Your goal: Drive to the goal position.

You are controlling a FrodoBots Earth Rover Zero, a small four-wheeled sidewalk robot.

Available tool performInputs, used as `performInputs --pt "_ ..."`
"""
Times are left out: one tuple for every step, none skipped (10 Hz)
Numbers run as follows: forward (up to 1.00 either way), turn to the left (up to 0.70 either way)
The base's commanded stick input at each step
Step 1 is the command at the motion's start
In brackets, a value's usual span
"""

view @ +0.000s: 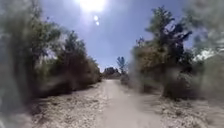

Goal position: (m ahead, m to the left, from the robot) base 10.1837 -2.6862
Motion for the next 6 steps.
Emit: performInputs --pt "0.44 0.02" --pt "0.44 0.02" --pt "0.44 0.02" --pt "0.44 0.02" --pt "0.44 0.02" --pt "0.44 0.02"
